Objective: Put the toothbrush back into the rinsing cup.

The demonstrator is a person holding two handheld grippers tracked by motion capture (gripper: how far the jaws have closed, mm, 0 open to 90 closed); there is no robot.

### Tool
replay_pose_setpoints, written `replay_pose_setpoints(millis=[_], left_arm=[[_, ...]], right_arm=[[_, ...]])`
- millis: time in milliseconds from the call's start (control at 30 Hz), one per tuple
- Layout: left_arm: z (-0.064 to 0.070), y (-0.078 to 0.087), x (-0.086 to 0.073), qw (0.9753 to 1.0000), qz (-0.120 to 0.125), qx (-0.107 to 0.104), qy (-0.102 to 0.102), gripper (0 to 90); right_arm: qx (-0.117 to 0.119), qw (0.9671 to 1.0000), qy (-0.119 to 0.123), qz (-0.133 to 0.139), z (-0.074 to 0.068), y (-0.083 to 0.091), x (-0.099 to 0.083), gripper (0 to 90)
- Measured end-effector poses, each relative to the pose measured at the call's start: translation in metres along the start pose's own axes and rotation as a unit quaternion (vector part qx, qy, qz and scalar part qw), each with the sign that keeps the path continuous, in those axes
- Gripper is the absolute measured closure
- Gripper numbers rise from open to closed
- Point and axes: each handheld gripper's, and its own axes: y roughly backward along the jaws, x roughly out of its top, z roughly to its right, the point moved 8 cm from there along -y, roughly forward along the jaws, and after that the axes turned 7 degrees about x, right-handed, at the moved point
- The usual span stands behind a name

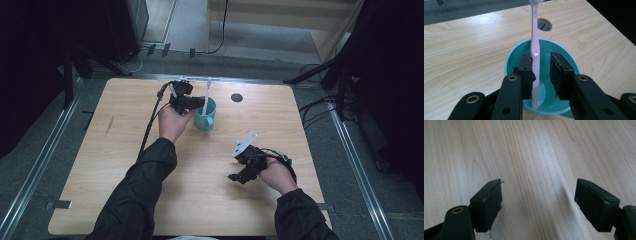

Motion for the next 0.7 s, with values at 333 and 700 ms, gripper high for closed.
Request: replay_pose_setpoints(millis=[333,700], left_arm=[[-0.002,0.036,0.000,0.9991,-0.026,-0.010,-0.032,58.9],[-0.008,0.062,-0.024,0.9973,-0.043,-0.008,-0.060,44.8]], right_arm=[[-0.001,1.0000,0.000,-0.002,-0.001,0.000,-0.001,22.4],[-0.002,1.0000,0.000,-0.002,0.000,0.000,-0.001,22.4]])
